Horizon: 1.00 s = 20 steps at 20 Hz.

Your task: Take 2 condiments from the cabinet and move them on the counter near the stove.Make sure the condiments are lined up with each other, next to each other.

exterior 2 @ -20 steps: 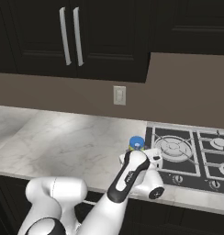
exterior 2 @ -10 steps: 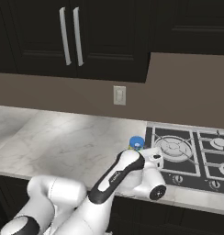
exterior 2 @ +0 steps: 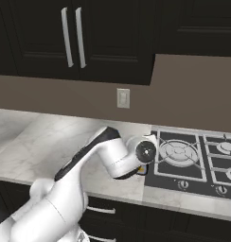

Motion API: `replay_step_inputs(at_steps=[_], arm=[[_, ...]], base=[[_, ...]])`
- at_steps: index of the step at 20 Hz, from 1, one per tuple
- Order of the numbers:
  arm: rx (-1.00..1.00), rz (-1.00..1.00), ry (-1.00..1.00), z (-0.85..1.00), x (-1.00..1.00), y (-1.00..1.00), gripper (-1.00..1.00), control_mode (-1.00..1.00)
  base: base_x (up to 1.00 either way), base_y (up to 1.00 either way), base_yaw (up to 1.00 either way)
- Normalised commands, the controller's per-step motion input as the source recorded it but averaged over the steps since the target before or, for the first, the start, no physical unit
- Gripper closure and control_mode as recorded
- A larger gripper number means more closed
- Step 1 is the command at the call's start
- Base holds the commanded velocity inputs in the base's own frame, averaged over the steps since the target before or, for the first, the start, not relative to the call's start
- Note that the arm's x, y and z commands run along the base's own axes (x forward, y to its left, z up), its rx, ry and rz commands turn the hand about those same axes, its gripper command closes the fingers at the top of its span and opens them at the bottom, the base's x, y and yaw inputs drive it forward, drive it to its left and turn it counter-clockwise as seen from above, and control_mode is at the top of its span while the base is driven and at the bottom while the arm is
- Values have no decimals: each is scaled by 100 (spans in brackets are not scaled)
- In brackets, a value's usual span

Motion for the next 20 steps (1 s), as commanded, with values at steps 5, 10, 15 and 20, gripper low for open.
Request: replay_step_inputs(at_steps=[5,10,15,20], arm=[[-9,0,27,33,-24,60,-100,-100],[-3,0,13,40,-12,59,-100,-100],[0,0,5,19,-22,62,-100,-100],[0,0,2,8,-12,67,-100,-100]], base=[[0,0,0],[0,0,0],[0,0,0],[0,0,0]])
